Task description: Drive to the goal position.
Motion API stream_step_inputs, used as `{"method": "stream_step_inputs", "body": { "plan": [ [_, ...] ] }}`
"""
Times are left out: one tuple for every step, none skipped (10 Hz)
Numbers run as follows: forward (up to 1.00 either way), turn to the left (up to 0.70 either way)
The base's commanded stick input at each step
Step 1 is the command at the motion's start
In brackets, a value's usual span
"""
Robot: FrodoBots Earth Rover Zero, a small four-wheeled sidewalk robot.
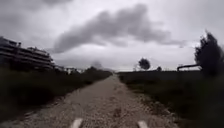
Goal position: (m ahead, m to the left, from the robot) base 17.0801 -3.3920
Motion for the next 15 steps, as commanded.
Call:
{"method": "stream_step_inputs", "body": {
  "plan": [
    [0.70, 0.00],
    [0.70, 0.00],
    [0.70, 0.00],
    [0.70, 0.00],
    [0.70, 0.00],
    [0.70, 0.00],
    [0.70, 0.00],
    [0.70, 0.00],
    [0.70, 0.00],
    [0.70, 0.00],
    [0.70, 0.00],
    [0.70, -0.30],
    [0.70, -0.35],
    [0.70, -0.35],
    [0.70, -0.18]
  ]
}}
